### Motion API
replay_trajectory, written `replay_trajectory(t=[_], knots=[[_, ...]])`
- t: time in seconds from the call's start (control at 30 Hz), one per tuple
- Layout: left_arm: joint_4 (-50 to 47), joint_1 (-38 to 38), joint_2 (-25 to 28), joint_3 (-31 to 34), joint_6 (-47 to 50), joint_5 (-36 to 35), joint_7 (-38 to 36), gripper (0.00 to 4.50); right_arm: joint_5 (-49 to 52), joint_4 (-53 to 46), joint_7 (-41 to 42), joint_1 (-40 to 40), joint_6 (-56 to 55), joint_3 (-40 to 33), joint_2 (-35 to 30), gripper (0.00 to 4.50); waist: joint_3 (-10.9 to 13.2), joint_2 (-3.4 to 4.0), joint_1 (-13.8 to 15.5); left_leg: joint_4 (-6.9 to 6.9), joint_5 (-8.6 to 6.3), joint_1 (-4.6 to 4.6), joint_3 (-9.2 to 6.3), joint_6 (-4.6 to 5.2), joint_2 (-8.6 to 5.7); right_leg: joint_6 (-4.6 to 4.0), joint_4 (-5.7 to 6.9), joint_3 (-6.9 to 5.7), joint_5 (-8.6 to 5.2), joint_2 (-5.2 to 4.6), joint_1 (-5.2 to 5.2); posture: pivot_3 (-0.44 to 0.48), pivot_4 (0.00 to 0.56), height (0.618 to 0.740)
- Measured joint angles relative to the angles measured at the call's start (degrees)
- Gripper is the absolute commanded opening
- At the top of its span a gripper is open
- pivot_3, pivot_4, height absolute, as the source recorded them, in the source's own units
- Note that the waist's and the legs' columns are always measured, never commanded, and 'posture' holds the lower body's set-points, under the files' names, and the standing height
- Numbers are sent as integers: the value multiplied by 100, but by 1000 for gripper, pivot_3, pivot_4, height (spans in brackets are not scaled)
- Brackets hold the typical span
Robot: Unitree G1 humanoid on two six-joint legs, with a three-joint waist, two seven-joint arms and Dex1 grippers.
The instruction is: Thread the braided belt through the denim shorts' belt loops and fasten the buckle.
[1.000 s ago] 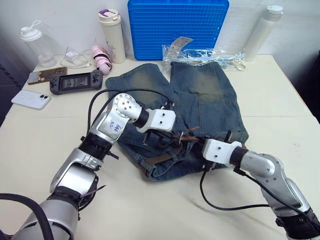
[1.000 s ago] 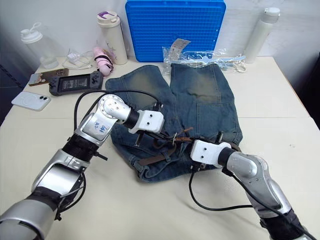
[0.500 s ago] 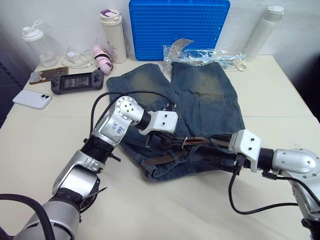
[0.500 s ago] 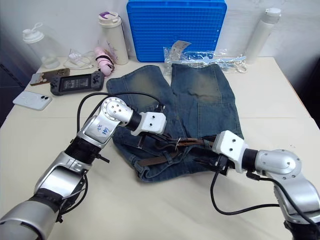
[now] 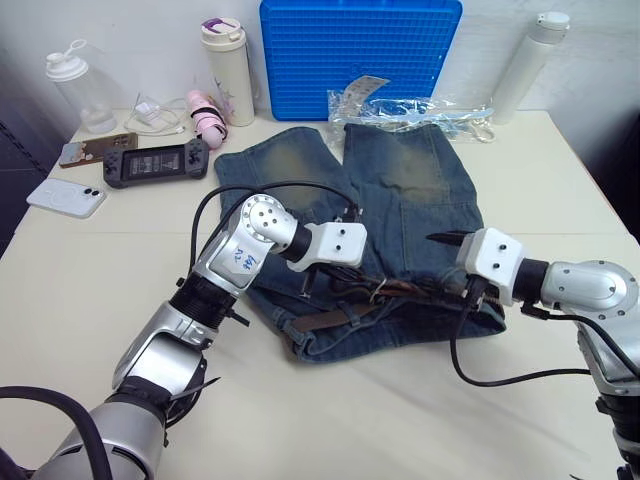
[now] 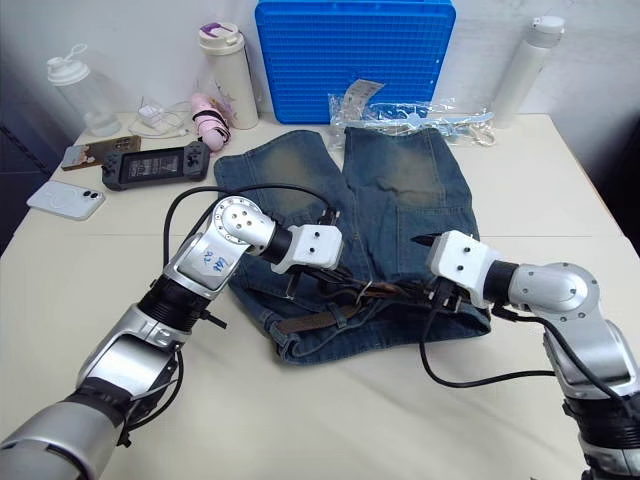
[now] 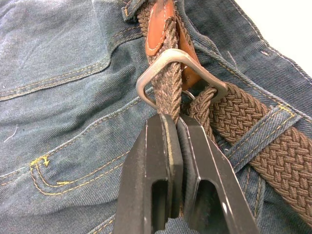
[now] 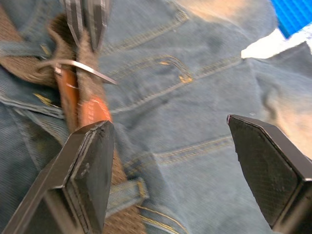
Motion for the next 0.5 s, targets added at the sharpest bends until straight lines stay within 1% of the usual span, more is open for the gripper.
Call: replay_trajectory(t=[0.17, 0.5], knots=[[-5, 5, -4, -12, 42, 0, 24, 0, 317, -15, 99, 33, 58, 44, 77, 3931, 0, 0, 2, 1, 0, 0, -1, 0, 0, 0, 0, 1, 0, 0, 0, 0, 150, 693], [-2, 5, -11, -41, 21, 0, 77, 0, 213, -278, 27, 74, 265, 114, -86, 3931, 0, 0, 1, 1, 0, 0, -1, 0, 0, 0, 0, 1, 0, 0, 0, 0, 150, 693]])
